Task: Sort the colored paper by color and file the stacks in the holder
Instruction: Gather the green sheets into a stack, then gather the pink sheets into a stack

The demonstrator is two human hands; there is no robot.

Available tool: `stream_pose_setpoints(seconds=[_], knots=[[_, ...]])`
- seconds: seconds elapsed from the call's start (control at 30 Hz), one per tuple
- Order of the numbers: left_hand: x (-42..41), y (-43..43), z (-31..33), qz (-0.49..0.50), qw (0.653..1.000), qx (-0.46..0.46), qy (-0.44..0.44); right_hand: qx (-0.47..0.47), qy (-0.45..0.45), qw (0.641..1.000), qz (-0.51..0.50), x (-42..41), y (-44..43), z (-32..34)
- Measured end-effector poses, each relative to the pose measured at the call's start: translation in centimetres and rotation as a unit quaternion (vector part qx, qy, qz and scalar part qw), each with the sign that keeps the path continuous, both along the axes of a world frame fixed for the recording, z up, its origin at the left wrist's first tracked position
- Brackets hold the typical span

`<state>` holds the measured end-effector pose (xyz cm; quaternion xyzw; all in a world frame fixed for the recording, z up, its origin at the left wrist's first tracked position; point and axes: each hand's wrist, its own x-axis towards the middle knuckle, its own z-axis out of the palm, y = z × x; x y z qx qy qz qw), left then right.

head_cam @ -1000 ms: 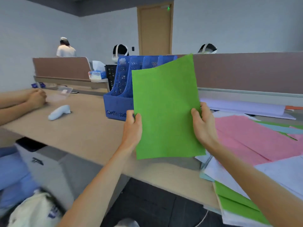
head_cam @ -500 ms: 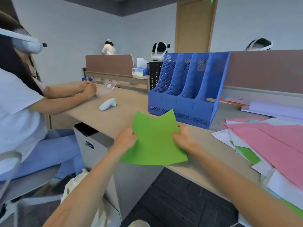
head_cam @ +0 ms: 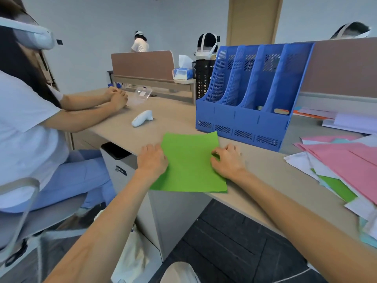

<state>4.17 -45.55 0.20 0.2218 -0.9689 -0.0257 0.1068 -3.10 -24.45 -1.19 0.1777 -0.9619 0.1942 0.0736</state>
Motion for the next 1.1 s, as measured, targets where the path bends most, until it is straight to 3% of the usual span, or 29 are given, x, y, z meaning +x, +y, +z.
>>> stream_pose_setpoints(seconds=[0.1, 0.23, 0.47, 0.67, 0.9, 1.1], knots=[[0.0, 0.7, 0.6, -0.024, 1.000, 0.016, -0.002, -0.025, 0.031, 0.999, 0.000, 0.5, 0.5, 0.4], [0.0, 5.3, 0.9, -0.128, 0.982, 0.130, 0.042, -0.067, 0.054, 0.996, -0.003, 1.4, 3.0, 1.7], [0.0, 17.2, 1.6, -0.289, 0.915, 0.252, 0.123, -0.104, 0.088, 0.990, -0.042, 2.9, 11.1, 4.0], [-1.1, 27.4, 1.2, -0.381, 0.849, 0.359, 0.080, -0.101, 0.087, 0.986, -0.100, 5.3, 21.9, 4.4], [-4.1, 37.9, 0.6, -0.437, 0.845, 0.308, 0.028, -0.126, 0.050, 0.966, -0.221, 6.8, 34.8, 3.0], [-8.3, 42.3, 0.2, -0.374, 0.914, 0.156, -0.027, -0.069, -0.033, 0.943, -0.324, 5.9, 40.5, 1.6]])
